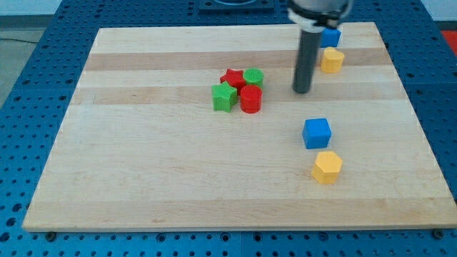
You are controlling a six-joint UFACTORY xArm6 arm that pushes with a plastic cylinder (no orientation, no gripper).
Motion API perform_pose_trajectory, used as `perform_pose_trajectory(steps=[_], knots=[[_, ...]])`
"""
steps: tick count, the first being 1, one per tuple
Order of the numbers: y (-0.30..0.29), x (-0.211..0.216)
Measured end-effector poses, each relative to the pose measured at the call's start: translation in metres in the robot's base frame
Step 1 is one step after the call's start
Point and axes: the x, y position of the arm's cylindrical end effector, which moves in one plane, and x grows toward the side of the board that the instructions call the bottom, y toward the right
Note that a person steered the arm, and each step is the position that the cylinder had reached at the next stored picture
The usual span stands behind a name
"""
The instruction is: Move arm to the bottom right corner
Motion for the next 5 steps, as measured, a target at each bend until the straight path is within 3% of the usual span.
perform_pose_trajectory(steps=[1,3,5], knots=[[0.046,-0.008],[0.047,-0.067],[0.092,0.061]])
